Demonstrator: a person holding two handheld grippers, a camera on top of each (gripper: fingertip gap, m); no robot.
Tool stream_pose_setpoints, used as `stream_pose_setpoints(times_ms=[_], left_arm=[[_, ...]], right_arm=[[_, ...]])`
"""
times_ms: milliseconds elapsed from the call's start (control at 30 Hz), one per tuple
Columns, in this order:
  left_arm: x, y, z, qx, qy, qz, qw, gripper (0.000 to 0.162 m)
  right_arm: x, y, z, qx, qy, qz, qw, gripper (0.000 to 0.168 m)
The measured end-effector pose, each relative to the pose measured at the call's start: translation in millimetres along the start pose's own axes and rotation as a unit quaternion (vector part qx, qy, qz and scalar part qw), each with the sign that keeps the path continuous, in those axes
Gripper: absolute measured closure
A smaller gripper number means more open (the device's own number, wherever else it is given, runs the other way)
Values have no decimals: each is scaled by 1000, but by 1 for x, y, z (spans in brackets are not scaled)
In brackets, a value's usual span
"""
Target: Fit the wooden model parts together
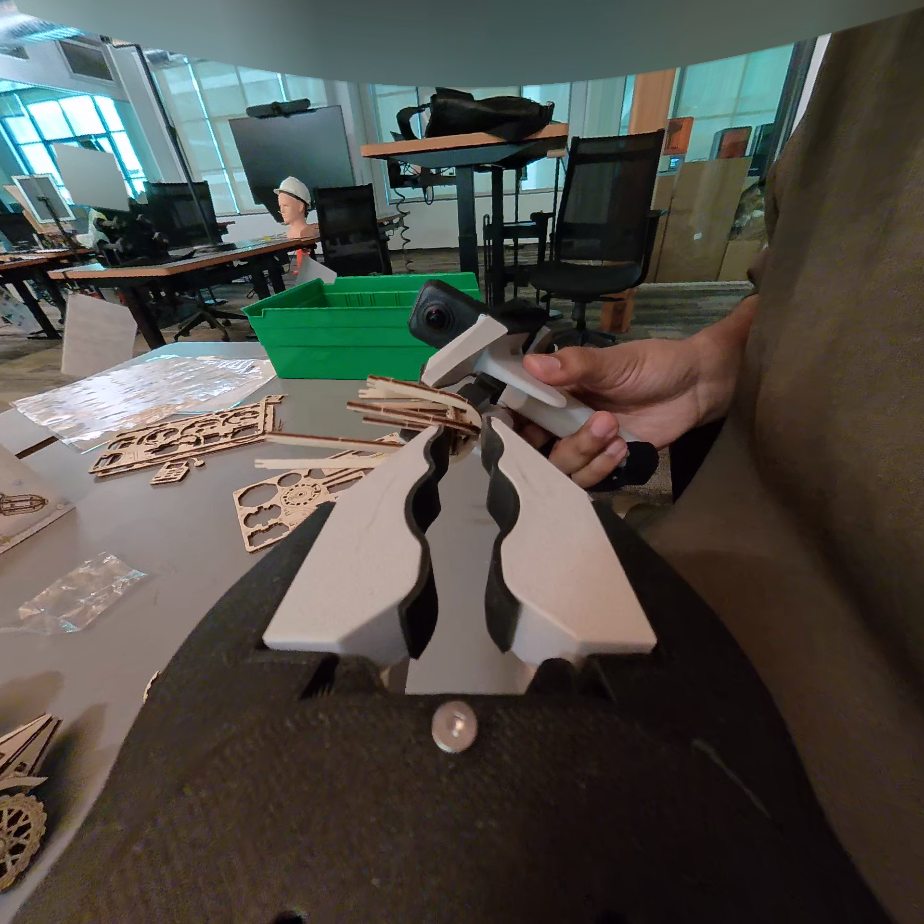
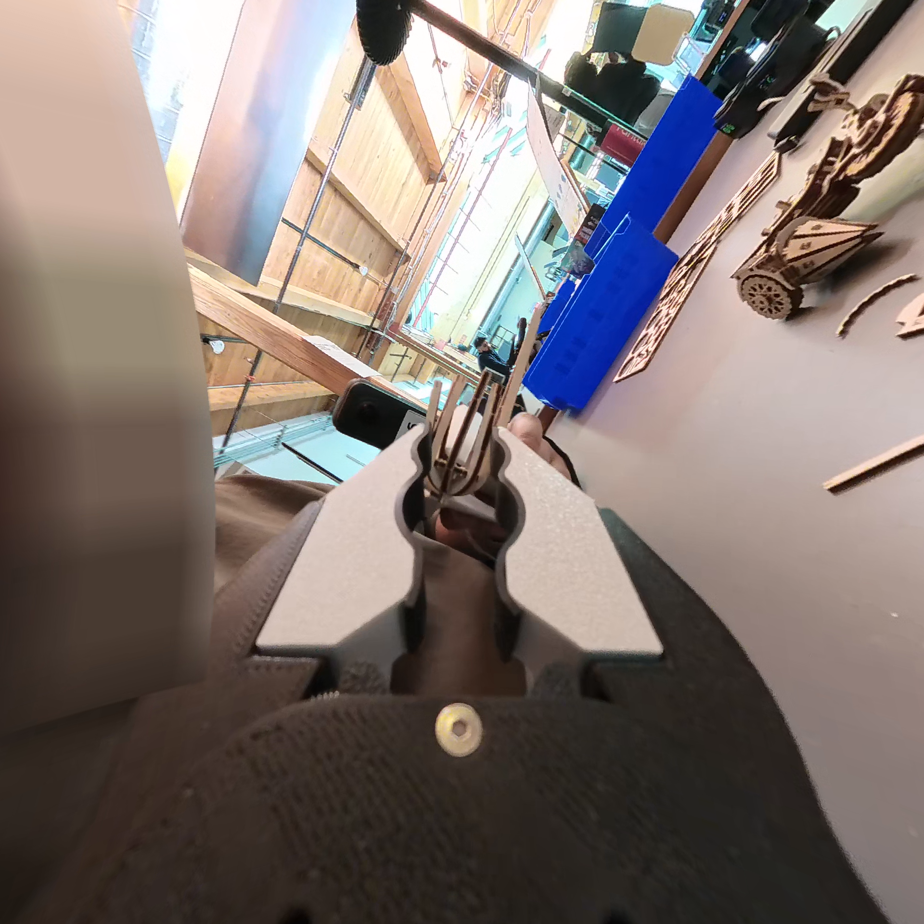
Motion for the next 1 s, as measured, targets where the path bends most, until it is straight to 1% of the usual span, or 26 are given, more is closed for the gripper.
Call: stream_pose_setpoints(times_ms=[133,167,267,300,333,367,400,433,467,533,567,600,633,700,733,767,867,933,1000], left_arm=[[3,0,1,-12,-15,23,1000,150],[5,1,1,-12,-24,34,999,149],[11,10,6,-10,-59,91,994,149],[12,16,8,-7,-67,116,991,149],[12,21,11,-3,-76,142,987,149],[12,27,13,-1,-82,173,982,150],[10,33,14,1,-82,207,975,149],[9,37,15,2,-86,239,967,149],[7,41,15,3,-89,268,959,150],[3,45,14,-3,-91,316,944,150],[1,46,13,-9,-90,336,937,150],[-1,45,11,-15,-86,354,931,150],[-2,44,10,-25,-86,369,925,150],[-5,41,7,-38,-86,399,912,150],[-6,39,5,-47,-86,414,905,150],[-7,38,3,-53,-84,430,897,150],[-11,34,1,-69,-87,467,877,150],[-13,32,0,-77,-83,478,871,150],[-13,31,-1,-79,-80,479,871,150]], right_arm=[[2,-1,0,13,-4,-10,1000,146],[3,-1,1,13,-5,-7,1000,144],[10,-3,7,7,-7,15,1000,148],[12,-1,9,8,-6,28,1000,149],[13,2,9,10,2,51,999,153],[14,6,8,7,16,87,996,160],[14,11,6,-3,36,136,990,164],[13,16,3,-16,61,195,979,163],[11,21,0,-31,91,260,961,162],[9,26,-4,-77,146,379,911,157],[9,27,-4,-108,161,429,882,153],[10,27,-4,-136,166,474,854,146],[10,28,-3,-156,167,517,825,146],[8,30,-2,-171,168,587,773,153],[7,32,-3,-172,170,610,755,154],[5,33,-4,-170,170,624,743,156],[0,34,-7,-164,182,634,733,155],[0,31,-7,-172,192,639,725,152],[0,31,-7,-172,195,644,719,153]])
Point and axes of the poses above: each gripper's, where its closed fingertips meet, z back along the fingers, x out of its top, y = z × x across the jaws, the point moved 6 cm from there along z, back along the fingers, and after that the axes turned 12 degrees about z, right-handed, at the moved point
